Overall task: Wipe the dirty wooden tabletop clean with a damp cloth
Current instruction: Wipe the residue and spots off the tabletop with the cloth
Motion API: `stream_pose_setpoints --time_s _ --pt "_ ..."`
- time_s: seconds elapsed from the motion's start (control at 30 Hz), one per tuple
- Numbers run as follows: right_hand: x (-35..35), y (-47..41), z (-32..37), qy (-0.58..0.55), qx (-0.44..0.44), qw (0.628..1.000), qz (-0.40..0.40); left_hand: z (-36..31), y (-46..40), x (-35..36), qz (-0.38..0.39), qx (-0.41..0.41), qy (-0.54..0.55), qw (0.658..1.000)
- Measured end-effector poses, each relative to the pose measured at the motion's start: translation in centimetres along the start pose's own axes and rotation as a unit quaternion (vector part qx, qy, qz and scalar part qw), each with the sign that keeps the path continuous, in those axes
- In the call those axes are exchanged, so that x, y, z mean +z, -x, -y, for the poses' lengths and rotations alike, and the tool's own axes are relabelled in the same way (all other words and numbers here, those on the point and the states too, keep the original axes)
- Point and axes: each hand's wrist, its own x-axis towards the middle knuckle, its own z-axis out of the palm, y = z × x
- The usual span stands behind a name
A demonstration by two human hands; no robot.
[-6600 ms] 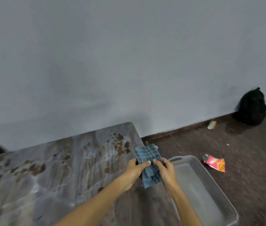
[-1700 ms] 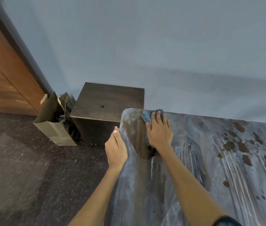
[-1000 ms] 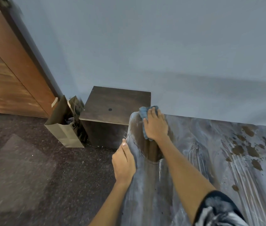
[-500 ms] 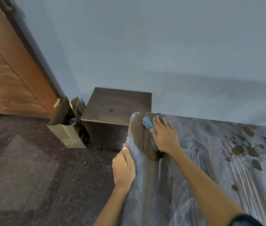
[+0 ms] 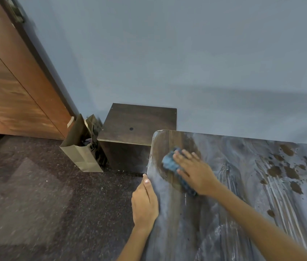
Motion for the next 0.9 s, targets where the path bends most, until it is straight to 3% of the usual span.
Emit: stream_pose_setpoints --time_s 0.1,0.17,0.27,0.47,0.57,0.7,0.77,0.83,0.9 --pt "-0.3 -3.3 -1.6 0.023 0.177 0.984 -0.024 0.0 0.2 -0.1 0.005 -0.011 -0.010 1.000" --pt "-0.4 -5.6 -0.2 0.011 0.226 0.974 -0.029 0.0 0.3 -0.3 0.006 -0.012 -0.008 1.000" --pt "0.0 -6.7 3.0 -0.015 0.175 0.984 -0.034 -0.3 0.4 -0.5 -0.003 -0.005 -0.003 1.000" --pt "0.8 3.0 5.5 0.016 -0.077 0.997 0.017 -0.9 0.7 -0.9 -0.044 0.009 0.021 0.999" --pt "0.5 5.5 2.2 0.030 -0.044 0.998 0.017 -0.7 1.0 -0.9 -0.058 0.020 0.006 0.998" --pt "0.2 0.8 0.3 0.007 0.157 0.987 -0.019 -0.5 1.6 -1.2 -0.050 0.024 0.000 0.998" --pt "0.1 -1.7 2.1 0.001 0.212 0.977 -0.022 -0.2 2.0 -1.4 -0.047 0.031 -0.002 0.998" --pt "0.2 -2.6 4.8 -0.017 0.190 0.981 -0.025 -0.2 2.3 -1.5 -0.049 0.029 -0.003 0.998" --pt "0.6 -1.6 7.2 -0.024 0.104 0.994 -0.029 -0.1 2.3 -1.6 -0.040 0.027 -0.001 0.999"
